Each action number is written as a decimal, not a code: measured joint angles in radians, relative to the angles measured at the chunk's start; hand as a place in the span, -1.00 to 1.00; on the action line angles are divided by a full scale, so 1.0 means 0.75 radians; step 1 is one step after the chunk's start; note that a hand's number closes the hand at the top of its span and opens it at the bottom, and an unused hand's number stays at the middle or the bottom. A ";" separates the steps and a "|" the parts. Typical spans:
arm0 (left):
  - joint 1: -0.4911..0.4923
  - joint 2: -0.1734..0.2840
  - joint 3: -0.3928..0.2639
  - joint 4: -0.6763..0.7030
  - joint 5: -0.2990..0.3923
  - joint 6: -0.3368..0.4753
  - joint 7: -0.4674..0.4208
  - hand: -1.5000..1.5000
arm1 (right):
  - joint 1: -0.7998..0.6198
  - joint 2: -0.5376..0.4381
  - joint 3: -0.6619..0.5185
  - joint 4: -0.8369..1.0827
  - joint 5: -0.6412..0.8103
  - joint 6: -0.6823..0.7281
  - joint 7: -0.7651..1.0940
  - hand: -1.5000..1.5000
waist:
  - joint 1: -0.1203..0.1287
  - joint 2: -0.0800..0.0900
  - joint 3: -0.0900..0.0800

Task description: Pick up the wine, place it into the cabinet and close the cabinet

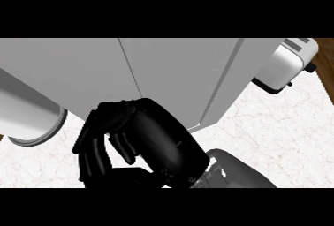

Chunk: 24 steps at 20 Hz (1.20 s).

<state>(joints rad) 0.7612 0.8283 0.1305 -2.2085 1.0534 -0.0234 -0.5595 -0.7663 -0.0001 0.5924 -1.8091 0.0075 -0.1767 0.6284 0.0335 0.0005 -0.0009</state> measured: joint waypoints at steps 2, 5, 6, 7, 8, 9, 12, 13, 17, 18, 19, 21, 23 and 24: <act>0.009 -0.018 0.007 -0.006 -0.014 -0.014 0.021 -1.00 | -0.061 0.000 -0.050 0.094 -0.014 0.007 -0.033 1.00 | -0.002 0.000 0.000; 0.006 -0.030 0.030 -0.004 -0.017 -0.040 0.066 -1.00 | -0.131 0.000 -0.107 0.237 -0.012 0.010 -0.104 1.00 | -0.006 0.001 0.000; 0.007 -0.041 0.026 -0.013 -0.029 -0.042 0.079 -1.00 | -0.151 -0.002 -0.132 0.262 -0.010 0.026 -0.114 1.00 | -0.009 0.001 0.000; 0.004 -0.043 0.038 -0.018 -0.021 -0.042 0.100 -1.00 | -0.171 -0.001 -0.151 0.311 -0.004 0.029 -0.142 1.00 | -0.010 0.000 0.000; -0.003 -0.055 0.022 -0.022 -0.039 -0.042 0.108 -1.00 | -0.193 -0.008 -0.181 0.346 -0.007 0.046 -0.154 1.00 | -0.012 0.001 0.000; -0.002 -0.067 0.003 -0.038 -0.054 -0.036 0.119 -1.00 | -0.218 -0.014 -0.216 0.395 -0.017 0.069 -0.181 1.00 | -0.011 0.003 -0.001; -0.055 -0.096 -0.055 -0.052 -0.096 0.010 0.167 -1.00 | -0.242 -0.014 -0.275 0.493 -0.035 0.119 -0.262 1.00 | -0.019 -0.001 -0.003; -0.083 -0.098 -0.064 -0.053 -0.100 0.026 0.186 -1.00 | -0.247 -0.014 -0.288 0.517 -0.047 0.143 -0.289 1.00 | -0.020 -0.005 -0.004; -0.166 -0.132 -0.149 -0.044 -0.154 0.085 0.232 -1.00 | -0.266 -0.016 -0.315 0.592 -0.076 0.223 -0.383 1.00 | -0.021 -0.017 -0.011; -0.182 -0.132 -0.153 -0.052 -0.157 0.101 0.247 -1.00 | -0.265 -0.024 -0.319 0.604 -0.082 0.245 -0.411 1.00 | -0.019 -0.021 -0.014; -0.198 -0.133 -0.157 -0.054 -0.157 0.111 0.259 -1.00 | -0.271 -0.027 -0.325 0.619 -0.088 0.261 -0.424 1.00 | -0.017 -0.022 -0.016; -0.243 -0.150 -0.194 -0.046 -0.179 0.139 0.270 -1.00 | -0.280 -0.026 -0.322 0.648 -0.074 0.270 -0.465 1.00 | -0.019 -0.026 -0.016; -0.280 -0.164 -0.213 -0.020 -0.195 0.155 0.272 -1.00 | -0.284 -0.034 -0.324 0.670 -0.076 0.292 -0.513 1.00 | -0.018 -0.029 -0.021; -0.294 -0.170 -0.223 -0.012 -0.204 0.161 0.273 -1.00 | -0.288 -0.040 -0.327 0.678 -0.083 0.309 -0.523 1.00 | -0.016 -0.029 -0.023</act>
<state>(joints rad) 0.5405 0.7010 -0.0367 -2.2176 0.9007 0.0975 -0.3549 -0.9823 -0.0301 0.3468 -1.3005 -0.0551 0.0548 0.2361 0.0216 -0.0215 -0.0182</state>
